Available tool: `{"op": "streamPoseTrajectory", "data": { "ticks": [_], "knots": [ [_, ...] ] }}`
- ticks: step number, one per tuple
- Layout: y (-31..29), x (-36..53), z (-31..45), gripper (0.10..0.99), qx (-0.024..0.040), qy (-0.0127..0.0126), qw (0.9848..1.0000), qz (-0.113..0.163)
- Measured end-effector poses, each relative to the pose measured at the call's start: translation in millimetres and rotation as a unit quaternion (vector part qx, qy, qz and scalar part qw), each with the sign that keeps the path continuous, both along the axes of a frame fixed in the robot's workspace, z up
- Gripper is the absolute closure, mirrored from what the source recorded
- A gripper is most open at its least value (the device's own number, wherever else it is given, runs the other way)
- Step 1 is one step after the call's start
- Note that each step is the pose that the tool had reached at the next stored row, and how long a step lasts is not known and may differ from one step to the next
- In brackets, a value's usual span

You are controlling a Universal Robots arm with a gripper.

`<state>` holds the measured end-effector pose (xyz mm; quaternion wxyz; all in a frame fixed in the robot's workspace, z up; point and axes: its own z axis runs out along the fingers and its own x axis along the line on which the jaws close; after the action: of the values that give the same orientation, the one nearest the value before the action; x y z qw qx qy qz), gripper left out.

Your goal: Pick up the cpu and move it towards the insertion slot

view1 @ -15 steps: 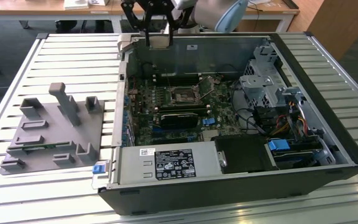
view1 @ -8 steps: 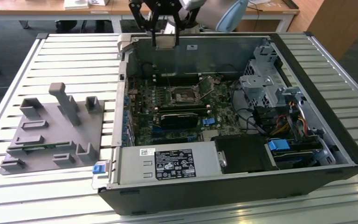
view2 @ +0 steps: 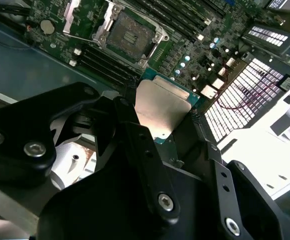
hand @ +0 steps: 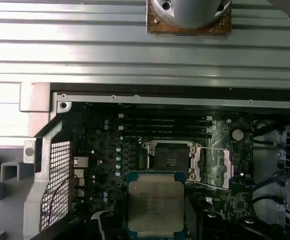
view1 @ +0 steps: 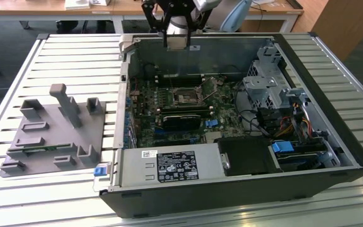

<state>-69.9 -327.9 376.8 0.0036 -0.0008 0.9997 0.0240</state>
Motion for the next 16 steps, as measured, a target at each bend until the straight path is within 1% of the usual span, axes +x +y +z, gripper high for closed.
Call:
{"op": "streamPoseTrajectory", "data": {
  "ticks": [9,16],
  "knots": [
    [0.5,20.8,-1.5,0.545,0.0000,0.0000,1.0000,-0.003],
    [1.2,34.1,-2.6,0.545,0.0000,0.0000,1.0000,-0.004]
  ]
}}
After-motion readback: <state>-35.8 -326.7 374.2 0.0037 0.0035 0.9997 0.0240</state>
